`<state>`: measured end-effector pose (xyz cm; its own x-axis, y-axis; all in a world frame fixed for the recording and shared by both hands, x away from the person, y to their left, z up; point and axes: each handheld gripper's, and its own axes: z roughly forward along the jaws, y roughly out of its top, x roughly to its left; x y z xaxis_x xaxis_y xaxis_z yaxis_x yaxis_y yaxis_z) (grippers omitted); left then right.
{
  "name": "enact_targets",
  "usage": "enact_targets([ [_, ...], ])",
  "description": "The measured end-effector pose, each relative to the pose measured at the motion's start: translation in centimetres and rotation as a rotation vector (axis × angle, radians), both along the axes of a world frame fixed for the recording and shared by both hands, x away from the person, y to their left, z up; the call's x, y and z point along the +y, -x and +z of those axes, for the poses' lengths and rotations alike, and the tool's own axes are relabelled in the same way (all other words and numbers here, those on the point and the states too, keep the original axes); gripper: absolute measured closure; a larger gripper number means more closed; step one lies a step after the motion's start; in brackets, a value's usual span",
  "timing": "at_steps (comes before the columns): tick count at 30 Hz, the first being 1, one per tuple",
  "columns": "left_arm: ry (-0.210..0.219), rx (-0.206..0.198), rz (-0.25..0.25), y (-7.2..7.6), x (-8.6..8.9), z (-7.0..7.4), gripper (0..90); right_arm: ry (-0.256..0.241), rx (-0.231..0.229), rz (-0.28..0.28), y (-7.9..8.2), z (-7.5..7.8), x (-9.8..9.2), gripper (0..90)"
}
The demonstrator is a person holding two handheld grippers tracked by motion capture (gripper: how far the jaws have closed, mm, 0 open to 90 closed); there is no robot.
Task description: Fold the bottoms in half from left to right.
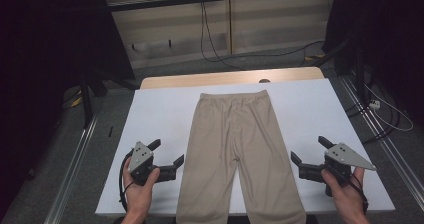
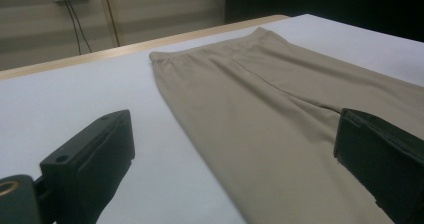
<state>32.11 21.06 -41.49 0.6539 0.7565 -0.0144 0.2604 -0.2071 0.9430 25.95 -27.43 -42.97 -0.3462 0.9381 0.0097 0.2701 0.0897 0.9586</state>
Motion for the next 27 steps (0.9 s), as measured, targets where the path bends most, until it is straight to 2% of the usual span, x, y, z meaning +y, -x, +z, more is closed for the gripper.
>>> enact_targets([
  [15,-0.02,0.039,0.001,-0.3,-0.2,-0.3,3.5,0.008,0.022,0.067,0.0,-0.2,1.2,0.4],
  [18,-0.032,0.047,-0.01,-0.3,-0.3,-0.3,3.8,-0.001,0.03,0.089,0.0,-0.2,1.6,0.3],
  [20,-0.07,0.037,-0.021,-0.3,-0.4,-0.2,4.2,-0.008,0.036,0.101,0.0,-0.2,1.8,0.2],
  [21,-0.066,0.04,-0.024,-0.3,-0.5,-0.2,4.2,-0.025,0.05,0.124,0.0,-0.2,2.2,0.3],
  [25,-0.072,0.057,-0.055,-0.4,-0.7,-0.1,5.6,-0.018,0.065,0.145,-0.1,-0.3,3.0,0.5],
  [26,-0.064,0.065,-0.047,-0.4,-0.8,-0.2,4.5,-0.014,0.077,0.154,-0.3,-0.4,3.7,0.5],
  [27,-0.04,0.093,-0.044,-0.6,-0.8,-0.2,5.0,-0.021,0.085,0.163,-0.3,-0.4,4.0,0.6],
])
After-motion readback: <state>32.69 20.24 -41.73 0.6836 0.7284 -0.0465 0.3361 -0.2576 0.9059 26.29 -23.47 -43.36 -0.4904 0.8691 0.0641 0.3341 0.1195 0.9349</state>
